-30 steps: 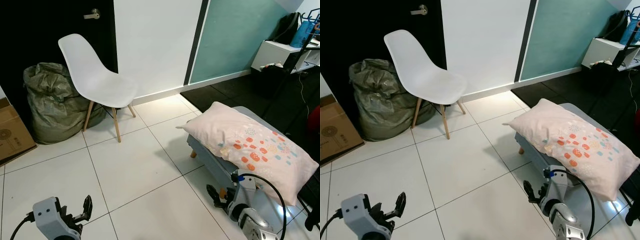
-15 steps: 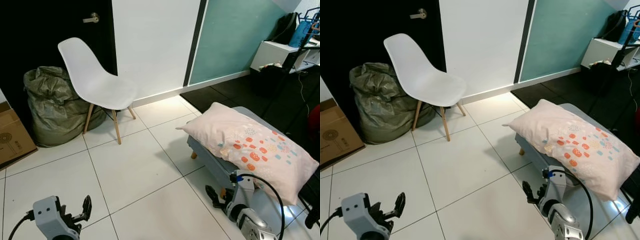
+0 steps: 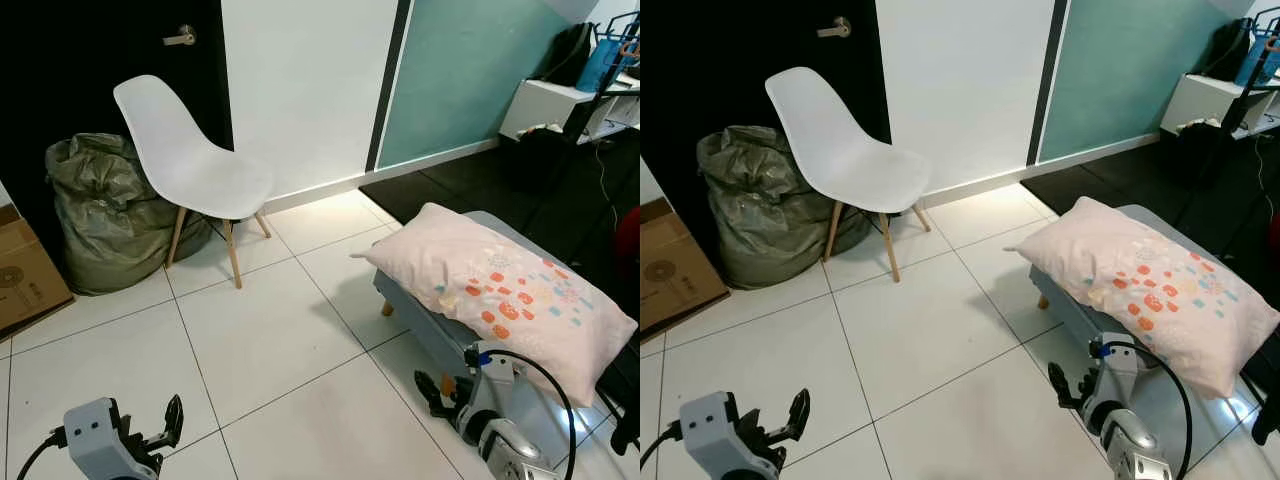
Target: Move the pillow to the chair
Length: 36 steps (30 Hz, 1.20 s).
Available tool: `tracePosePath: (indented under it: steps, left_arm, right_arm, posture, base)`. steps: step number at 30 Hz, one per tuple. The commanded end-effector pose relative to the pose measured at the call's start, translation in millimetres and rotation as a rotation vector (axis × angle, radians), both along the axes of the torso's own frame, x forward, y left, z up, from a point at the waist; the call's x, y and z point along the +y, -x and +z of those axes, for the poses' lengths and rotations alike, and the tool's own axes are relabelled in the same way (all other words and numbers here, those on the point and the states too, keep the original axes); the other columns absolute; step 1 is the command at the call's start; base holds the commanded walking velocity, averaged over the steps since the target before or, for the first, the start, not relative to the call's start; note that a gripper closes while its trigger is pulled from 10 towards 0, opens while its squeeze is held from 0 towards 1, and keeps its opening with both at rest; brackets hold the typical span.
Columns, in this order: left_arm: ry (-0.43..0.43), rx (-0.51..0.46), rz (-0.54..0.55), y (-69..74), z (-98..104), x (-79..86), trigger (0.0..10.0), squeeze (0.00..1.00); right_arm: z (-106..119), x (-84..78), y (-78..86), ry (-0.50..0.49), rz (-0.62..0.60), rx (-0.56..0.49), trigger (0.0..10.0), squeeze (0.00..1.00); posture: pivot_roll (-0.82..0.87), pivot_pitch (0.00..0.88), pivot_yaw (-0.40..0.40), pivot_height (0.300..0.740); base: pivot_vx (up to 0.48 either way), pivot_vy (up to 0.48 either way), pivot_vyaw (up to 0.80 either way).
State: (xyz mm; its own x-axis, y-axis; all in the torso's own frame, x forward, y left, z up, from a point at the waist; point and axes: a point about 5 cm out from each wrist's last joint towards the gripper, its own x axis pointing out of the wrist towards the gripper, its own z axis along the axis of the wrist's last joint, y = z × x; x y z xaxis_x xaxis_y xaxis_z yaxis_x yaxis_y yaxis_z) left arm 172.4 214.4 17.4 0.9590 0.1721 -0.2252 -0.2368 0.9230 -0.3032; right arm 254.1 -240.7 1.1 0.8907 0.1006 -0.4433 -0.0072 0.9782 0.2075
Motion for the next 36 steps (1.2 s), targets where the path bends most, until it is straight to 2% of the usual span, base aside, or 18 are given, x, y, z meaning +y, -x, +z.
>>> tracePosePath:
  steps: [1, 10, 14, 20, 23, 30, 36]
  left_arm:
    - [-0.002, 0.028, -0.003, -1.6, -0.5, -4.4, 10.0, 0.00]
    - [-0.004, 0.040, -0.001, -7.2, 0.4, -4.8, 10.0, 0.00]
    - [0.000, 0.026, 0.026, -13.9, 1.5, -0.7, 10.0, 0.00]
    - [0.006, 0.042, 0.062, -21.4, 3.2, 6.0, 10.0, 0.00]
    - [0.049, 0.042, 0.045, -25.4, 2.8, 8.7, 10.0, 0.00]
    - [0.070, 0.046, 0.027, -31.7, 1.2, 15.2, 10.0, 0.00]
    - [0.047, 0.046, 0.017, -33.8, 0.5, 17.6, 10.0, 0.00]
  right_arm:
    - [1.0, -4.7, 0.4, -0.008, -0.010, 0.007, 10.0, 0.00]
    - [2.2, -5.0, 0.5, -0.003, -0.009, 0.005, 10.0, 0.00]
    - [1.2, -2.5, 0.7, 0.000, 0.006, 0.006, 10.0, 0.00]
    - [5.2, -1.9, -5.3, 0.024, -0.008, -0.007, 10.0, 0.00]
    - [8.6, -3.0, -10.6, 0.022, -0.047, -0.024, 10.0, 0.00]
    - [11.3, 10.6, -21.7, 0.028, -0.026, -0.034, 10.0, 0.00]
    - [7.8, 17.4, -20.6, 0.008, -0.010, -0.017, 10.0, 0.00]
  posture:
    - [-0.12, 0.067, -0.057, 0.740]
    - [-0.14, 0.068, -0.038, 0.740]
    - [-0.15, 0.078, -0.038, 0.740]
    - [-0.15, 0.095, -0.014, 0.740]
    - [-0.15, 0.078, 0.004, 0.740]
    - [-0.10, 0.062, 0.033, 0.740]
    - [-0.08, 0.058, 0.012, 0.740]
  base:
    - [0.000, 0.000, 0.00]
    - [0.000, 0.000, 0.00]
    - [0.000, 0.000, 0.00]
    - [0.000, 0.000, 0.00]
    - [0.000, 0.000, 0.00]
    - [0.000, 0.000, 0.00]
    - [0.000, 0.000, 0.00]
